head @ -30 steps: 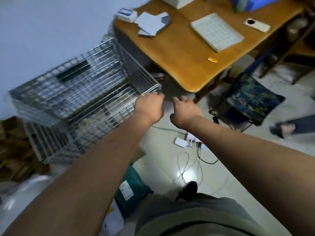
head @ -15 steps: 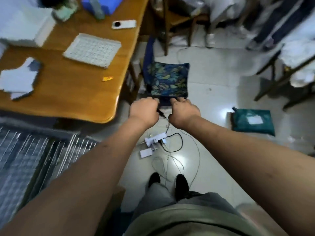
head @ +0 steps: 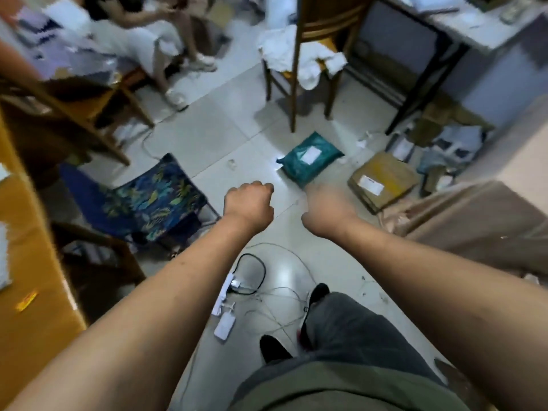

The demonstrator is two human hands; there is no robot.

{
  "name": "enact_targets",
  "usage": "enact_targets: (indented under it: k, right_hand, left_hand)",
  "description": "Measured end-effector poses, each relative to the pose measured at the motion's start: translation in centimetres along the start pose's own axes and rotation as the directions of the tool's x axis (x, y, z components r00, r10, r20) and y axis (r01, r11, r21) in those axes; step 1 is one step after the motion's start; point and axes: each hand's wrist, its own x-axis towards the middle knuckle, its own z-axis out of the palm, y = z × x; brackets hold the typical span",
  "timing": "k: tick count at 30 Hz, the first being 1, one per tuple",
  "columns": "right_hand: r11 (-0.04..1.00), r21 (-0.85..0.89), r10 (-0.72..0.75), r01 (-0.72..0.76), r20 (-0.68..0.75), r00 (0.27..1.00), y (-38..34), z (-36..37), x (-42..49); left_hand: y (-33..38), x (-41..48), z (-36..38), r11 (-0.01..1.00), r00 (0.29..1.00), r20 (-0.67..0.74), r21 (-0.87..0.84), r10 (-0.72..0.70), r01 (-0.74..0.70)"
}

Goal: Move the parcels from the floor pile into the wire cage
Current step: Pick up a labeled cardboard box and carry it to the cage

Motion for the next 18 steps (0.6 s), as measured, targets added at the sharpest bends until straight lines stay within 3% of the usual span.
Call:
enact_targets:
  k: [8, 18]
  right_hand:
    - [0.972, 0.118, 0.203, -0.203, 0.011, 0.979, 12.5, -1.9, 3.1]
    - [0.929, 0.186, 0.318, -0.320, 0.042, 0.947, 21.2, -3.4, 10.3]
  left_hand:
    - [11.8, 10.2, -0.4, 0.979, 0.981, 0.018, 0.062, 0.194, -0.195]
    - [18.9, 20.9, -0.5, 0.956, 0.958, 0.075, 0.076, 0.278, -0.283]
